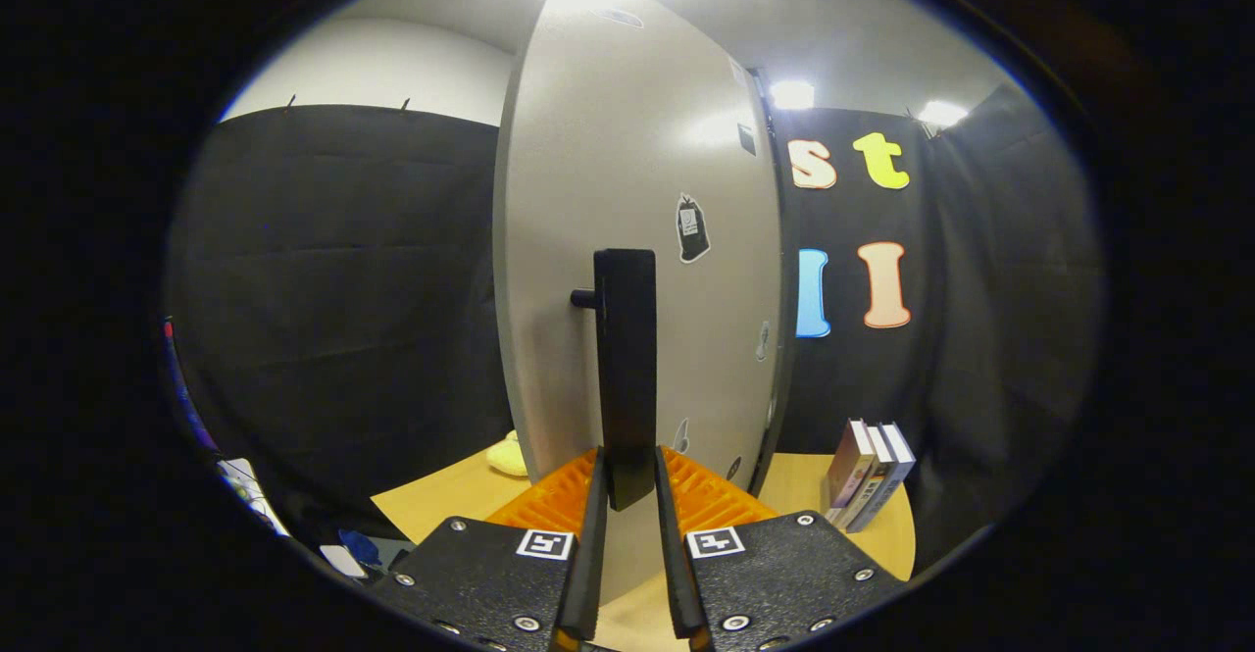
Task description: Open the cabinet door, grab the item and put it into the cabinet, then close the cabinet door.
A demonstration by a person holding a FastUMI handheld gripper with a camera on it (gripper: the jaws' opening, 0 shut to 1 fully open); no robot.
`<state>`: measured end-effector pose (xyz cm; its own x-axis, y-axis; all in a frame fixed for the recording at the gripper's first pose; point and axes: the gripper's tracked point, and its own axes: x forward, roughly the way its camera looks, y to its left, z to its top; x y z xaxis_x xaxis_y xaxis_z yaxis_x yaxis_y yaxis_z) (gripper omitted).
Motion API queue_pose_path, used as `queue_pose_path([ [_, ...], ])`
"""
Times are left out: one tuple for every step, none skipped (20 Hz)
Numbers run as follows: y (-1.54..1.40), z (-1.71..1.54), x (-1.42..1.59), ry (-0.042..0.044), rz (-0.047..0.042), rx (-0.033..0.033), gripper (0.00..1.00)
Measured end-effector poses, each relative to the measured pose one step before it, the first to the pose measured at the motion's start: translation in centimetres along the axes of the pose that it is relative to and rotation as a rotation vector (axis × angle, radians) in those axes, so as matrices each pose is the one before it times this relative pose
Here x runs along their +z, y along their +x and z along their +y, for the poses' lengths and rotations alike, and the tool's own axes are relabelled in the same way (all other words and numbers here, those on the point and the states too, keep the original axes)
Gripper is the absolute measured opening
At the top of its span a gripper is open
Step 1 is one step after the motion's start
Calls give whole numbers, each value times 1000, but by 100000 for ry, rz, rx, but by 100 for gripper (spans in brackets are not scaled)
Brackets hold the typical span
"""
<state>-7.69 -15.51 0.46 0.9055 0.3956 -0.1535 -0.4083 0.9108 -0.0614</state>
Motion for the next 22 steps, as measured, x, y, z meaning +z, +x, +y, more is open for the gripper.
queue_pose_path([
  [-422, -708, 128, -950, -913, -2297, 28],
  [-346, -802, 30, -1124, -319, -2733, 28],
  [-397, -845, -18, -723, -615, -2396, 30],
  [-263, -817, -182, -456, -573, -1990, 32],
  [-178, -839, -216, 25, -26, -2515, 34],
  [-495, -914, 65, 1690, -1057, -2668, 36],
  [-262, -721, -238, 2054, 316, -2272, 39],
  [-102, -935, -266, 2819, 153, -2175, 46],
  [32, -978, -251, 3269, 655, -2204, 52],
  [-75, -820, -289, 3845, 642, -2141, 60],
  [-91, -555, -174, 3375, 137, -1808, 68],
  [-161, -746, 83, 2121, -723, -3144, 71],
  [-156, -805, 261, 1000, -1786, -2966, 73],
  [-167, -655, 409, 192, -2402, -3551, 74],
  [-242, -946, 276, -1033, -2992, -4968, 75],
  [-369, -1572, -215, -1478, -2356, -6747, 75],
  [-166, -603, -53, -1269, -3065, -2760, 80],
  [-390, 544, -190, -201, -2678, 141, 83],
  [-714, 1075, -700, -574, -1381, 1084, 86],
  [-860, 551, -930, -655, -830, 1604, 88],
  [-993, 480, -725, -1060, -919, 617, 90],
  [-968, 582, -1211, -279, -500, 966, 91],
])
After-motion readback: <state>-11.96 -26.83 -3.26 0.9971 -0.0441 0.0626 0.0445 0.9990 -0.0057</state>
